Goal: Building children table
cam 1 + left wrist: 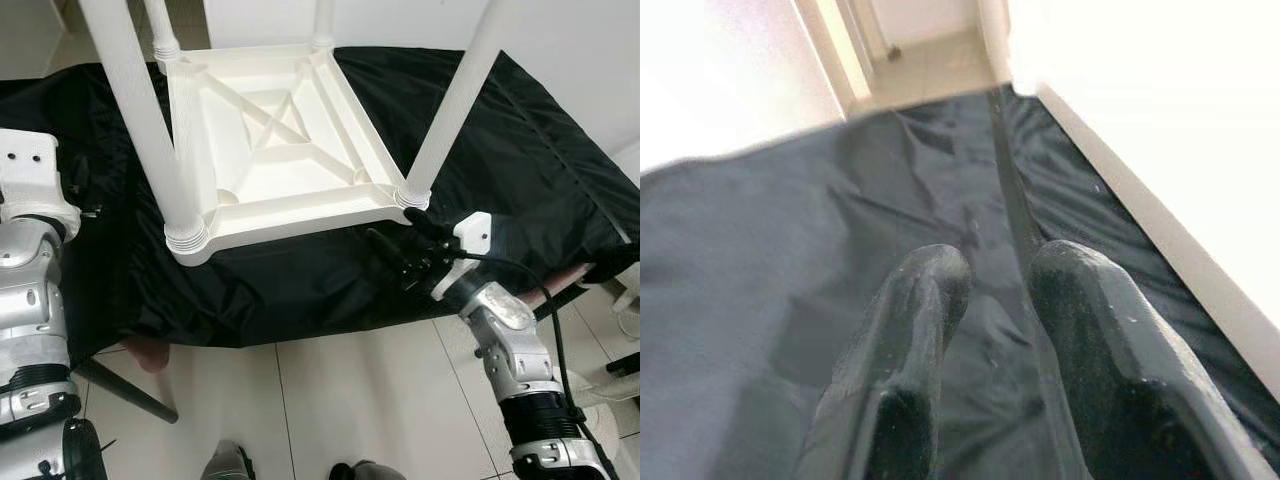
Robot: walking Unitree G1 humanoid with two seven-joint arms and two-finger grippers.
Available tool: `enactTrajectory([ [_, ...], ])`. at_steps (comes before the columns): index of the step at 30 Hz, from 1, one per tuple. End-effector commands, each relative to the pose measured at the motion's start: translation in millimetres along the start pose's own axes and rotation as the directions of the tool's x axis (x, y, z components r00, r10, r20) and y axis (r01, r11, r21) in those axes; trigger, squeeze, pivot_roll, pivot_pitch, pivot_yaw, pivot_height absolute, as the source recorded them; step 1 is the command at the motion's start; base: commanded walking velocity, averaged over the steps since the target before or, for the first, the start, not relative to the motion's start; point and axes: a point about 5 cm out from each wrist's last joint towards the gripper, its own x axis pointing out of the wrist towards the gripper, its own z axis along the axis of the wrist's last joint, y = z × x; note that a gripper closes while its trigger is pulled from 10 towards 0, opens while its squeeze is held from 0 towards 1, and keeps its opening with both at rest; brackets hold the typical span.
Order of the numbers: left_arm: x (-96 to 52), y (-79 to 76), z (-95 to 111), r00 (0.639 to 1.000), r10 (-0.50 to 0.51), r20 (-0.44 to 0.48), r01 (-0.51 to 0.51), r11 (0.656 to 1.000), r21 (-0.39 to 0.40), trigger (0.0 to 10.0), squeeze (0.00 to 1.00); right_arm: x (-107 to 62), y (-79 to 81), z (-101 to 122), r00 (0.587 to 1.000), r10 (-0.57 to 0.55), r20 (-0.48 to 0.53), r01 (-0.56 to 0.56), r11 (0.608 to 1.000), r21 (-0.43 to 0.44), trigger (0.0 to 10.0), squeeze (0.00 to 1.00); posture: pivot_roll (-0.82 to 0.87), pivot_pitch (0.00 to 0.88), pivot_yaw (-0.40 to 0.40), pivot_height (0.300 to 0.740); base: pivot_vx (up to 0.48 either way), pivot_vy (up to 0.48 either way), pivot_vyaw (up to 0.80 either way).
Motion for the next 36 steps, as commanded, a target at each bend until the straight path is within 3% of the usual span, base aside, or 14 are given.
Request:
enactTrajectory([
  [1,5.1,-5.1,6.7,0.999,0.020,0.033,-0.020,1.000,-0.001,10.0,0.00,2.5,1.8,1.5,1.000,0.023,-0.003,-0.023,1.000,0.006,10.0,0.00,-0.01,0.129,-0.018,0.740,0.000,0.000,0.00],
  [5,9.3,-19.7,12.7,0.997,-0.048,0.065,0.049,0.999,-0.019,10.0,0.00,4.5,0.5,4.5,1.000,0.023,0.002,-0.023,1.000,0.001,10.0,0.00,-0.02,0.131,-0.017,0.740,0.000,0.000,0.00],
  [9,6.6,-50.1,17.3,0.968,-0.222,0.122,0.226,0.974,-0.025,10.0,0.00,6.9,-4.0,6.5,1.000,-0.006,0.003,0.006,1.000,-0.015,10.0,0.00,-0.02,0.134,-0.017,0.740,0.000,0.000,0.00],
  [15,-4.9,-67.8,18.3,0.914,-0.364,0.179,0.369,0.929,0.003,10.0,0.00,9.7,-8.7,6.0,0.999,-0.035,-0.007,0.035,0.999,-0.023,10.0,0.00,-0.02,0.136,-0.016,0.740,0.000,0.000,0.00],
  [16,-20.6,-84.5,21.7,0.827,-0.508,0.241,0.506,0.859,0.073,10.0,0.00,14.5,-11.9,4.7,0.999,-0.047,-0.020,0.046,0.999,-0.026,10.0,0.00,-0.02,0.138,-0.017,0.740,0.000,0.000,0.00],
  [20,-28.2,-91.7,24.5,0.778,-0.566,0.271,0.570,0.818,0.073,10.0,0.00,17.0,-13.0,4.7,0.999,-0.049,-0.023,0.048,0.998,-0.028,10.0,0.00,-0.02,0.138,-0.017,0.740,0.000,0.000,0.00],
  [21,-34.5,-97.5,28.6,0.734,-0.613,0.294,0.629,0.776,0.049,10.0,0.00,19.4,-13.6,4.9,0.999,-0.048,-0.025,0.047,0.998,-0.032,10.0,0.00,-0.02,0.139,-0.018,0.740,0.000,0.000,0.00],
  [23,-37.4,-100.1,29.9,0.713,-0.633,0.302,0.653,0.757,0.044,10.0,0.00,20.4,-13.9,4.9,0.998,-0.049,-0.026,0.048,0.998,-0.034,10.0,0.00,-0.02,0.139,-0.018,0.740,0.000,0.000,0.00],
  [24,-47.8,-109.7,33.1,0.643,-0.697,0.318,0.726,0.687,0.038,10.0,0.00,23.1,-17.5,4.8,0.997,-0.066,-0.031,0.065,0.997,-0.038,10.0,0.00,-0.02,0.138,-0.018,0.740,0.000,0.000,0.00],
  [26,-50.8,-112.1,34.1,0.622,-0.712,0.324,0.744,0.668,0.039,10.0,0.00,23.7,-18.8,4.7,0.997,-0.073,-0.032,0.071,0.997,-0.040,10.0,0.00,-0.02,0.138,-0.018,0.740,0.000,0.000,0.00],
  [28,-59.2,-120.5,38.8,0.560,-0.752,0.347,0.797,0.604,0.021,10.0,0.00,25.4,-26.4,3.5,0.991,-0.122,-0.047,0.119,0.991,-0.060,10.0,0.00,-0.01,0.140,-0.022,0.740,0.000,0.000,0.00],
  [30,-59.2,-120.5,38.8,0.560,-0.752,0.347,0.797,0.604,0.021,10.0,0.00,25.4,-26.4,3.5,0.991,-0.122,-0.047,0.119,0.991,-0.060,10.0,0.00,-0.01,0.140,-0.022,0.740,0.000,0.000,0.00],
  [34,-71.7,-138.4,44.4,0.458,-0.802,0.384,0.874,0.485,-0.029,10.0,0.00,27.6,-40.6,-2.6,0.964,-0.245,-0.101,0.234,0.966,-0.105,10.0,0.00,-0.01,0.136,-0.024,0.740,0.000,0.000,0.00],
  [36,-77.6,-144.1,45.2,0.428,-0.812,0.396,0.894,0.446,-0.051,10.0,0.00,28.2,-44.4,-5.5,0.951,-0.284,-0.122,0.269,0.955,-0.124,10.0,0.00,-0.01,0.134,-0.022,0.740,0.000,0.000,0.00],
])
